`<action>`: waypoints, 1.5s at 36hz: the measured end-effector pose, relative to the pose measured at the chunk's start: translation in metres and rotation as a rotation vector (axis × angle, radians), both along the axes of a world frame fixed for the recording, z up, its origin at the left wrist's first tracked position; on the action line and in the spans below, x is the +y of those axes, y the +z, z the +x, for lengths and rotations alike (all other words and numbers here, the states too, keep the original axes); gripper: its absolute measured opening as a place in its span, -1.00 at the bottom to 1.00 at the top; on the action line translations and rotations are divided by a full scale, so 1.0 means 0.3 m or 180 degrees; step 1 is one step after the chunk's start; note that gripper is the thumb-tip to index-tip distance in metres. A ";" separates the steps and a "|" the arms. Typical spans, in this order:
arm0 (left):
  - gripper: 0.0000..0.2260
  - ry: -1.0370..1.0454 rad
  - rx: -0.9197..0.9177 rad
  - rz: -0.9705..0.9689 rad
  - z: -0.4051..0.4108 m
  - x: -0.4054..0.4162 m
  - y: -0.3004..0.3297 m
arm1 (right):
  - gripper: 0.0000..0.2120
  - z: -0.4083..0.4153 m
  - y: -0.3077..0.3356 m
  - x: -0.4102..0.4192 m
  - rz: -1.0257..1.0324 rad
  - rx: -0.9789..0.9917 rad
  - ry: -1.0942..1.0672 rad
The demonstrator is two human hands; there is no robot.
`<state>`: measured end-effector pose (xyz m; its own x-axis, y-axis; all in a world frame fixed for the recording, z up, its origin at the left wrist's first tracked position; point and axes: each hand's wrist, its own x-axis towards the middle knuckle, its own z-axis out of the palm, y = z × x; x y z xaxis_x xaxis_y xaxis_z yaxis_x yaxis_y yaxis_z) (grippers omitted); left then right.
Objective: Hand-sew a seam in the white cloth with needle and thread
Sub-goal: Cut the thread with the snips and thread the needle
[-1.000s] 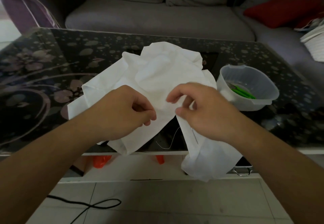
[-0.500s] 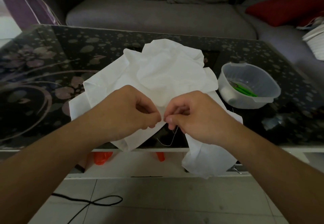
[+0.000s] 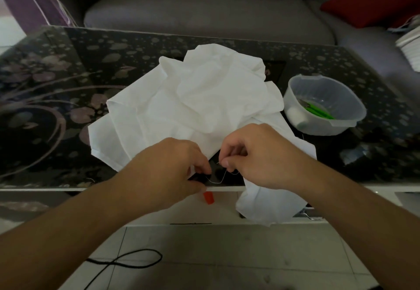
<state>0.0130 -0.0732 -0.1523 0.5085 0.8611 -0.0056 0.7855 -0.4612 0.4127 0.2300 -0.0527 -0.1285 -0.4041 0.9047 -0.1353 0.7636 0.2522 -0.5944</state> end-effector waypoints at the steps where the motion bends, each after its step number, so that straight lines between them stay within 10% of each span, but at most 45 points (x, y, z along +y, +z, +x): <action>1: -0.74 -0.0065 -0.0004 0.0158 -0.001 -0.005 -0.007 | -0.81 -0.001 -0.002 0.001 0.0007 0.0001 -0.0005; 15: -0.89 -0.0532 0.0113 0.1485 0.019 -0.061 -0.082 | -0.83 0.014 -0.015 0.001 0.0078 -0.0006 -0.0061; 39: -0.89 0.0706 -0.0858 -0.0235 0.024 -0.060 0.050 | -0.84 -0.005 0.037 -0.050 -0.0476 0.1133 -0.0245; 54: -0.90 0.1633 -0.1092 0.0058 0.031 -0.010 0.102 | -0.85 -0.008 0.056 -0.014 -0.0722 0.1401 -0.0365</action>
